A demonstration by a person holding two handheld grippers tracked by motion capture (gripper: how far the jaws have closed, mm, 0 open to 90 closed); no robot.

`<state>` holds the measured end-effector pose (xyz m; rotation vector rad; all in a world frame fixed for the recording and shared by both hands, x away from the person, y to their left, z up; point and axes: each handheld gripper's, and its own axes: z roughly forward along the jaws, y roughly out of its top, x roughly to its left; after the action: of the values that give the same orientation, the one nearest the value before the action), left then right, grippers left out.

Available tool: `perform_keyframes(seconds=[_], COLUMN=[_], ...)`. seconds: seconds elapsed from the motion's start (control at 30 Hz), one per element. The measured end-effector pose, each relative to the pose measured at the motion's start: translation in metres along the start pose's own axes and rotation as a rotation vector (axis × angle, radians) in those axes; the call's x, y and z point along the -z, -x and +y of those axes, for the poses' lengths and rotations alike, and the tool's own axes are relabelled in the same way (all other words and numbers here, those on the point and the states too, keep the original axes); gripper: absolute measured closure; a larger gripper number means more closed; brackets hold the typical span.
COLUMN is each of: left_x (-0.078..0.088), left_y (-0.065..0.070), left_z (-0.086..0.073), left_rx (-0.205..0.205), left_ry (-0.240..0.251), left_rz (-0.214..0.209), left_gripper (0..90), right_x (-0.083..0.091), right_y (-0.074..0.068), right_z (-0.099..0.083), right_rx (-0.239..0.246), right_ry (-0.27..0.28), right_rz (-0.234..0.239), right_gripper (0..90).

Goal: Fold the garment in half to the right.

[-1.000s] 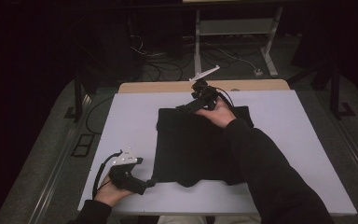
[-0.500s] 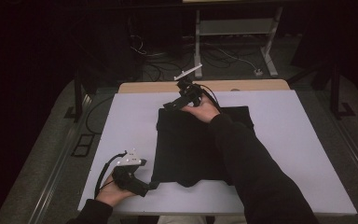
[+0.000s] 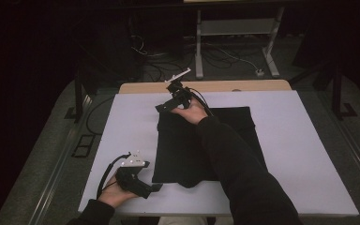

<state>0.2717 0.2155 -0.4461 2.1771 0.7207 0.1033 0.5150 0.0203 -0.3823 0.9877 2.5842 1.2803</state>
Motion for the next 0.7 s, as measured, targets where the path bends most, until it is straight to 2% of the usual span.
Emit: perform_keyframes(seconds=[0.2, 0.37, 0.53, 0.6, 0.7], left_x=[-0.002, -0.002, -0.004, -0.004, -0.004], left_y=[0.001, 0.002, 0.004, 0.005, 0.006], left_z=[0.001, 0.000, -0.001, -0.001, -0.002], left_rx=[0.007, 0.009, -0.001, -0.031, -0.021], left_ry=[-0.015, -0.012, -0.036, -0.048, -0.031], left_rz=[-0.023, -0.014, -0.015, 0.004, 0.019], left_gripper=[0.0, 6.8, 14.0, 16.2, 21.9], right_x=[-0.016, -0.031, -0.047, -0.051, -0.054], right_y=[0.000, 0.001, -0.001, -0.001, -0.001], right_z=[-0.002, -0.008, -0.015, -0.017, -0.018], right_rx=[-0.006, -0.021, -0.021, -0.023, -0.024], right_ry=[-0.009, -0.007, -0.046, -0.053, -0.056], right_rz=[-0.009, -0.013, -0.021, -0.026, -0.035], right_gripper=[0.0, 1.3, 2.1, 2.2, 2.7])
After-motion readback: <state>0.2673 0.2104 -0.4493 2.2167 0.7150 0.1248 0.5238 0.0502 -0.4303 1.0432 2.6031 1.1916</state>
